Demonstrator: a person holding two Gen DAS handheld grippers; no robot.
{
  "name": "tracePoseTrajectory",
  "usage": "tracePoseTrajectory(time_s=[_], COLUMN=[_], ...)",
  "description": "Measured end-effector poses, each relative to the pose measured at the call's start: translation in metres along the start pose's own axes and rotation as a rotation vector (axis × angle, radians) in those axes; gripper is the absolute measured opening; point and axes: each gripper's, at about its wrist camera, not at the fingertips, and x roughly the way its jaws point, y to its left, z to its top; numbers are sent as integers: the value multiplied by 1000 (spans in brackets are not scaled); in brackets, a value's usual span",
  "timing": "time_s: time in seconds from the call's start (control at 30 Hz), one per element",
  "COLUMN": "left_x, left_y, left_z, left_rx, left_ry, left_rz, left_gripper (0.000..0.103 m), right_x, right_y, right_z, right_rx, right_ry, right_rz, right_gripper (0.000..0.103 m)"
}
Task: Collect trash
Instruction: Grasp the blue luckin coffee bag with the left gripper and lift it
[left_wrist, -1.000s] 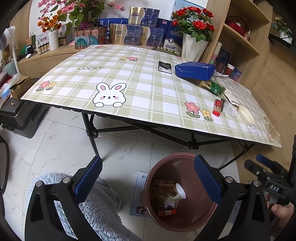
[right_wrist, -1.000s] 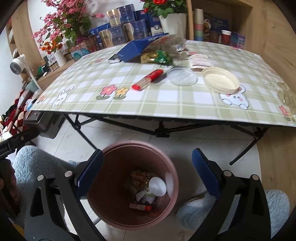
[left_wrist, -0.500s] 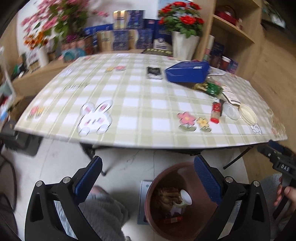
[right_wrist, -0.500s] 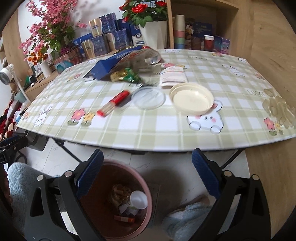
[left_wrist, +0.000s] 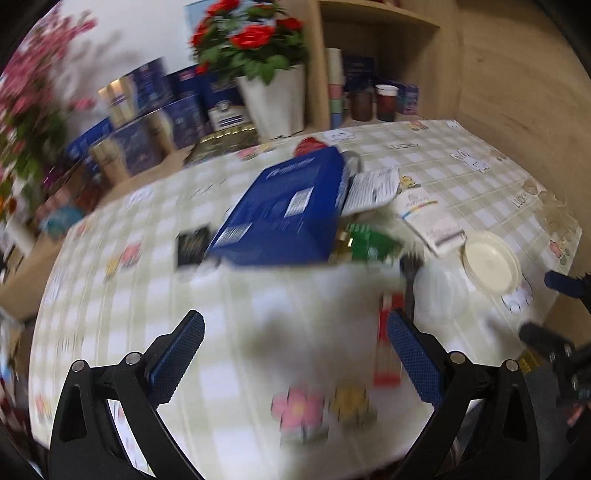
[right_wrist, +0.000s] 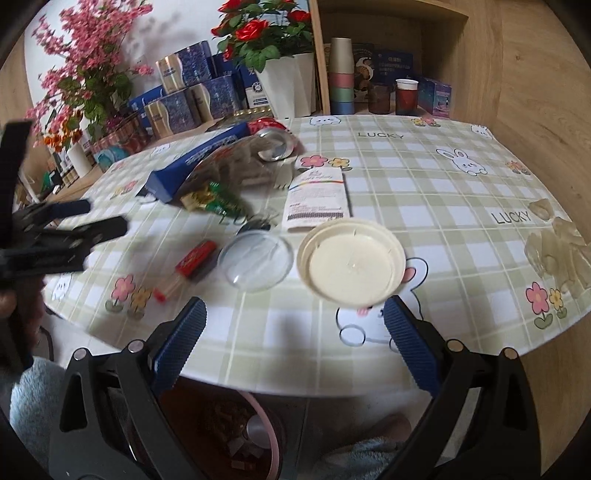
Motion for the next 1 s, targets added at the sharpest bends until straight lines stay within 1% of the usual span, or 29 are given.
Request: tracePoseTrajectory(time_s=[0.1,0.13,0.17,0.23,0.3,0.33,0.4,0.47,0.5,0.63,0.67,0.73,0.83,0.87,0.93,1.0], left_x=[25,34,40,54,66,70,74,78,78,65,57,45,22,17,4,-7], left_y=[-7,-9,-10,-13,-16,-17,-15,-12,-9,-11,-9,1,34,42,67,84], left_z=[28,35,40,48,53,53,54,58,60,65,67,70,70,67,55,40], left_rx=[64,80,89,116,149,162,171,157,146,156,144,93,-60,-102,-220,-303], left_ry=[21,37,51,90,124,136,152,162,162,132,120,118,126,131,147,164], left_rz=[25,30,32,36,51,60,74,76,72,81,68,20,-74,-94,-141,-183], left_gripper=[94,91,86,81,78,75,71,62,61,44,41,38,35,34,34,34], right_x=[6,6,6,6,7,7,6,4,3,-4,-5,-8,-14,-16,-21,-24], right_y=[-8,-11,-13,-19,-26,-28,-32,-36,-37,-37,-37,-36,-33,-31,-27,-22], right_z=[5,7,8,10,12,12,12,13,13,13,13,12,13,14,15,15], right_rx=[9,14,20,32,45,49,56,64,66,65,67,71,69,65,57,51], right_ry=[2,-1,-4,-10,-12,-12,-12,-13,-14,-28,-30,-32,-39,-43,-52,-57], right_rz=[0,0,-1,-2,-1,-3,-5,-6,-6,-9,-9,-8,-5,-4,-1,4], right_gripper=[95,95,95,95,95,95,95,95,95,95,95,95,95,95,95,95])
